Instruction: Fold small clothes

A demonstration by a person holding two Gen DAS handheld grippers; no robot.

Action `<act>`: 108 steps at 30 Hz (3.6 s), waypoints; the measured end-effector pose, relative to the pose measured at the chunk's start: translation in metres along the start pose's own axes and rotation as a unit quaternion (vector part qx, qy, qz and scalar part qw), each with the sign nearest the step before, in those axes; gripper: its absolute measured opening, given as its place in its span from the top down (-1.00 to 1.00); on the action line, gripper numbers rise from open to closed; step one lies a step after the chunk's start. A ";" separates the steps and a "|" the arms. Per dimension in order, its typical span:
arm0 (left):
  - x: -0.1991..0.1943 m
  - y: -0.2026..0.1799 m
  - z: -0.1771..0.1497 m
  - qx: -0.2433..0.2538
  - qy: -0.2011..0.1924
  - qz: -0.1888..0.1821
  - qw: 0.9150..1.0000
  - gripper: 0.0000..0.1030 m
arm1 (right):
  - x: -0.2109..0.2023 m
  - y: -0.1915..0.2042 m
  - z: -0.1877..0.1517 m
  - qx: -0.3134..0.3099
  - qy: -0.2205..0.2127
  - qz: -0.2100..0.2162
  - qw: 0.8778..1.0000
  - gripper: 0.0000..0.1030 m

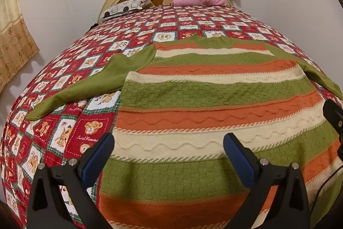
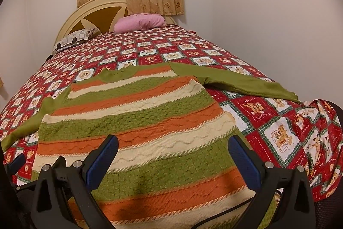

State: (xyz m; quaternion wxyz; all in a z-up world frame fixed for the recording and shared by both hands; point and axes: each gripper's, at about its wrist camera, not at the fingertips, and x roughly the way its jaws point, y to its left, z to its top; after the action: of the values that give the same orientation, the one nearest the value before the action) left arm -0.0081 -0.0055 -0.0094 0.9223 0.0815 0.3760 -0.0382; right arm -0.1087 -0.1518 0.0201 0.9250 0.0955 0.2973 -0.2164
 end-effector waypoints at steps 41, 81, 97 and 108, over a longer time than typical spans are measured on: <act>0.007 -0.006 -0.003 0.005 0.008 0.000 1.000 -1.00 | 0.010 -0.001 -0.003 0.006 0.015 0.004 1.000 -0.98; 0.095 0.043 0.029 -0.085 0.053 -0.060 0.993 -1.00 | 0.189 -0.371 0.063 0.428 0.113 -0.106 0.890 0.76; 0.094 0.042 0.029 -0.087 0.051 -0.062 0.993 -1.00 | 0.083 -0.194 0.186 0.137 -0.012 0.001 0.991 0.86; 0.090 0.051 0.027 -0.115 0.034 -0.087 0.989 -1.00 | 0.131 0.054 0.154 0.003 0.080 0.209 0.975 0.88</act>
State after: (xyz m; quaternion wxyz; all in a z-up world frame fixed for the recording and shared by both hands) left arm 0.0816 0.0394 -0.0468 0.9053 -0.0565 0.4149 -0.0717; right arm 0.0897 -0.1960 0.0694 0.9227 0.1753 0.3431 -0.0108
